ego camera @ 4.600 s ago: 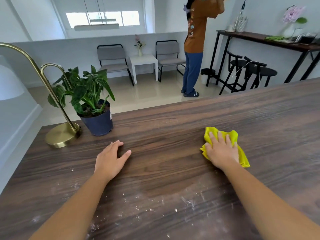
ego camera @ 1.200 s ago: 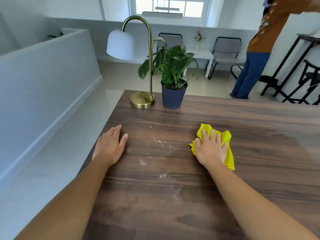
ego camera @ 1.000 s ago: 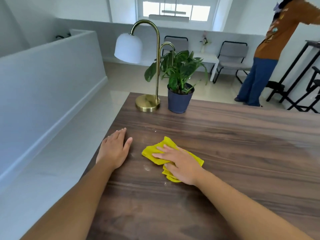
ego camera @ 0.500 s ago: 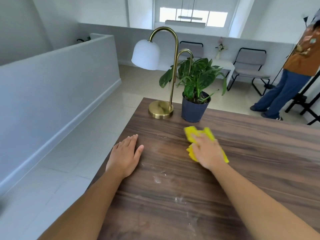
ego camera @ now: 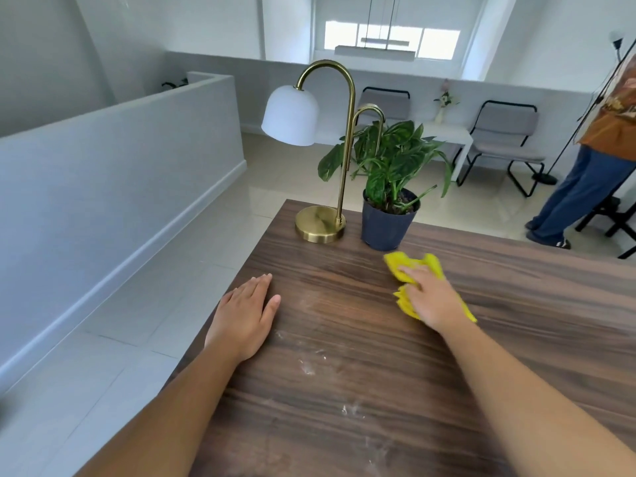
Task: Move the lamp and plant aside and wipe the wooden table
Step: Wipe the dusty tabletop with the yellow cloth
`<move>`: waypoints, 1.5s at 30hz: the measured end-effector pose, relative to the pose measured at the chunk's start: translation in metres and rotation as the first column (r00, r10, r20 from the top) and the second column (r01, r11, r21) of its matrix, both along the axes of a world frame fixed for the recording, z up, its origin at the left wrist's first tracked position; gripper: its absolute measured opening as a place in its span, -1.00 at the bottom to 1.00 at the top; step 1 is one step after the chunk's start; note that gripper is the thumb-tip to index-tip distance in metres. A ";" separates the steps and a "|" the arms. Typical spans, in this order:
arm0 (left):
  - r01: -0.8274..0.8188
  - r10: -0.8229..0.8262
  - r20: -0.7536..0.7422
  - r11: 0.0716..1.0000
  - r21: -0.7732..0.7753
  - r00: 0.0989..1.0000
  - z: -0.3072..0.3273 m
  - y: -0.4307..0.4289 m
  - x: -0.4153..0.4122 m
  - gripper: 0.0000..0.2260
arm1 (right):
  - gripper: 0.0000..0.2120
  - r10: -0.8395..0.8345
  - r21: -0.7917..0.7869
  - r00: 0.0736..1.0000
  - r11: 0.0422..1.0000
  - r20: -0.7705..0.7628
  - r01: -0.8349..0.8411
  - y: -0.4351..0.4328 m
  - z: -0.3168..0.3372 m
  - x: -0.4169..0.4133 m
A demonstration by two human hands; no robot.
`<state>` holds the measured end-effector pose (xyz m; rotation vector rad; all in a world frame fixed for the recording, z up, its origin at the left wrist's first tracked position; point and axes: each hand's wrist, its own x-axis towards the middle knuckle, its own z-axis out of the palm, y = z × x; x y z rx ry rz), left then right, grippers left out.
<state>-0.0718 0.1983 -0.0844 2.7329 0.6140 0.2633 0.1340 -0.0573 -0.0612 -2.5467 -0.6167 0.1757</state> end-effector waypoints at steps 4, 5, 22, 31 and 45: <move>-0.006 0.006 -0.005 1.000 -0.001 1.000 -0.002 0.000 0.000 -0.49 | -0.50 -0.445 -0.238 0.892 0.860 0.087 0.452 -0.027 -0.006 0.008; -0.008 0.008 -0.006 1.000 0.001 1.000 -0.002 0.000 0.001 -0.49 | -0.49 -0.438 -0.265 0.895 0.856 0.082 0.444 -0.017 -0.006 0.001; -0.164 0.164 -0.004 0.986 0.001 0.986 0.003 -0.006 -0.038 -0.53 | -0.48 -0.128 -0.264 0.990 0.955 0.053 0.137 0.011 -0.005 -0.061; -0.136 0.136 -0.013 0.991 -0.003 0.991 0.001 -0.007 -0.084 -0.54 | -0.58 0.488 0.013 0.873 0.873 -0.023 -0.487 0.086 -0.005 -0.075; -0.180 0.186 0.110 0.981 -0.067 0.976 0.002 -0.005 -0.083 -0.58 | -0.59 0.388 -0.019 0.916 0.922 0.100 -0.388 0.167 -0.008 -0.081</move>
